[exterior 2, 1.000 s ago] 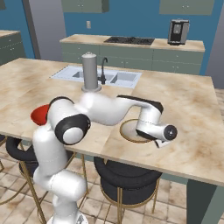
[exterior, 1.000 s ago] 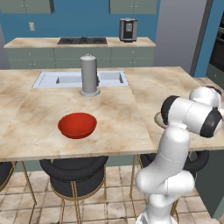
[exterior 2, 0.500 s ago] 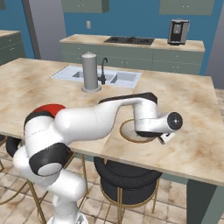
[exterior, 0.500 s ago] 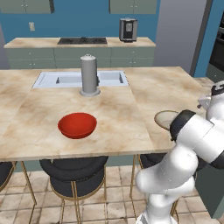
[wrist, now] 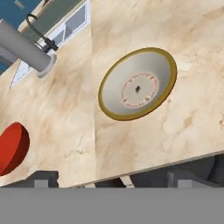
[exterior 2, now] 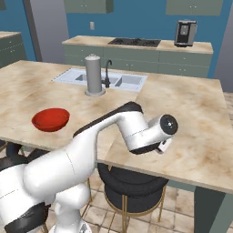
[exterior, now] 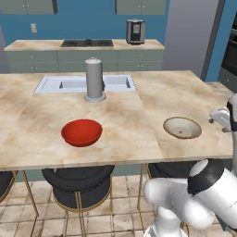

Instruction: Pick up the bowls from the cabinet and place each bowl in front of a stool on the dining counter.

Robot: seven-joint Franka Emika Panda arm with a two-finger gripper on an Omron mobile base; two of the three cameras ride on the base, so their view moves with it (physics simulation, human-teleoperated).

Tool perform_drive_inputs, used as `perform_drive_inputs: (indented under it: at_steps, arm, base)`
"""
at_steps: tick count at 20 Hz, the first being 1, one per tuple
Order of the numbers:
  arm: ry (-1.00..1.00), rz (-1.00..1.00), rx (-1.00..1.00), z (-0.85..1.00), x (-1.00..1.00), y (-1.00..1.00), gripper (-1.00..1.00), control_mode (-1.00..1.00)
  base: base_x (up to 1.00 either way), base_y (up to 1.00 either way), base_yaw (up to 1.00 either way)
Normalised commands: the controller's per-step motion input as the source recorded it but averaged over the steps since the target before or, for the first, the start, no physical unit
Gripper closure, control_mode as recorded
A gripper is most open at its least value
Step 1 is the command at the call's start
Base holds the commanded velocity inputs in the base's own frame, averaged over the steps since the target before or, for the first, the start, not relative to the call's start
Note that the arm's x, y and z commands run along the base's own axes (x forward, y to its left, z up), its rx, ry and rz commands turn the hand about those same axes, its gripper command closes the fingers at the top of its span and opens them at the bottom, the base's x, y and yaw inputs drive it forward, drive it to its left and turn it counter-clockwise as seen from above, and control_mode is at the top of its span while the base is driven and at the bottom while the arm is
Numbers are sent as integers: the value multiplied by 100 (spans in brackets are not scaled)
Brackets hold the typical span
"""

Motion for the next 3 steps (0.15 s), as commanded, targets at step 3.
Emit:
perform_drive_inputs:
  at_steps: [3]
  arm:
    - [-11,10,-15,45,-75,35,-100,-100]
  base:
    - [0,0,0]
